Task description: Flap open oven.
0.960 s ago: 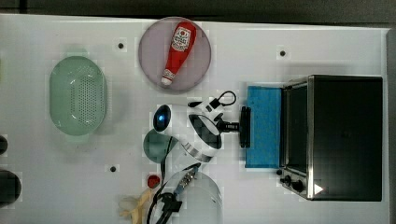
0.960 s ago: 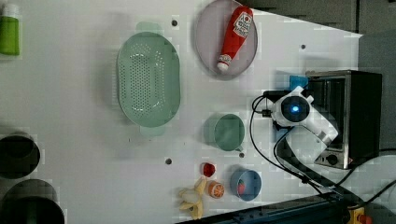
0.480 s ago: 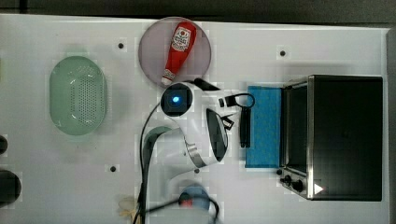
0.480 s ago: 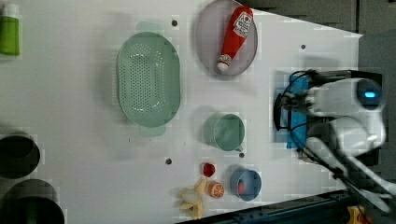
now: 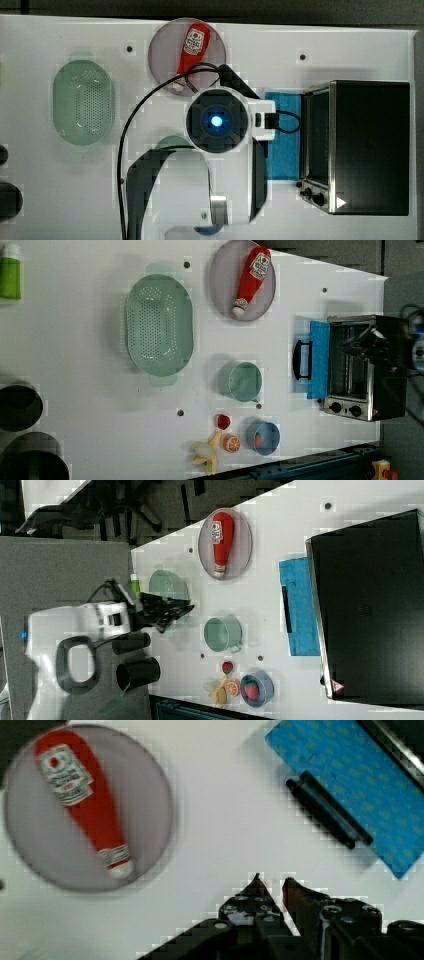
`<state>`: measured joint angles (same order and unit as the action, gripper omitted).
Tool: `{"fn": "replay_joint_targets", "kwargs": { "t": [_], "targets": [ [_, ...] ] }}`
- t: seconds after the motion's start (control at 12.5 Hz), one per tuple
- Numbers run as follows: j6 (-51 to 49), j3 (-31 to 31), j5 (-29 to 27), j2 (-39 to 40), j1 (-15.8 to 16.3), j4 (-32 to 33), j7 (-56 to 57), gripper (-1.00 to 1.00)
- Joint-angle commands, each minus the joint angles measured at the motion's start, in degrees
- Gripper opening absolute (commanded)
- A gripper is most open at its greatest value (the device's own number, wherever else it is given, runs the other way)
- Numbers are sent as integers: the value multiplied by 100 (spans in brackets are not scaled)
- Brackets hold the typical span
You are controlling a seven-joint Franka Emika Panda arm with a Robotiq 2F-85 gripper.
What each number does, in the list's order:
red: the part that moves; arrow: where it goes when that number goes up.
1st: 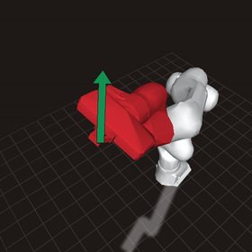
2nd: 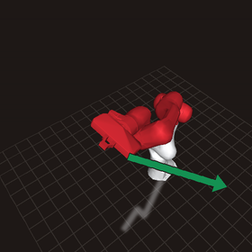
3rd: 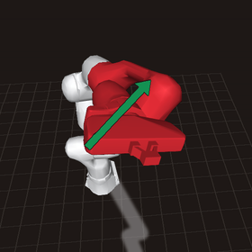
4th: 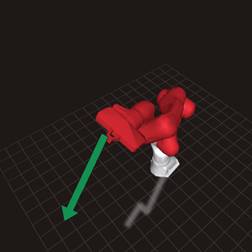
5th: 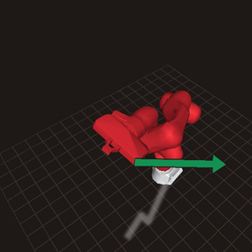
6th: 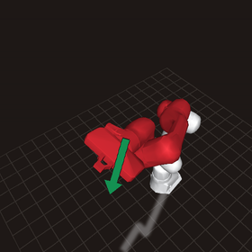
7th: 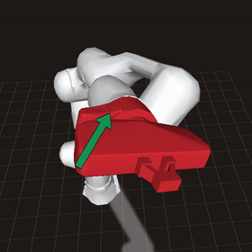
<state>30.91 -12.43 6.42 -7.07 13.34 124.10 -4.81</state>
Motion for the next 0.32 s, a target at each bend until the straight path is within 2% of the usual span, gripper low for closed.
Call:
{"fn": "replay_joint_targets", "kwargs": {
  "t": [0.08, 0.32],
  "targets": [
    [-784, -49, -355, -218, -69, -355, -325, -65],
    [-1658, -98, -355, -371, -73, -1052, -325, -65]
  ]
}}
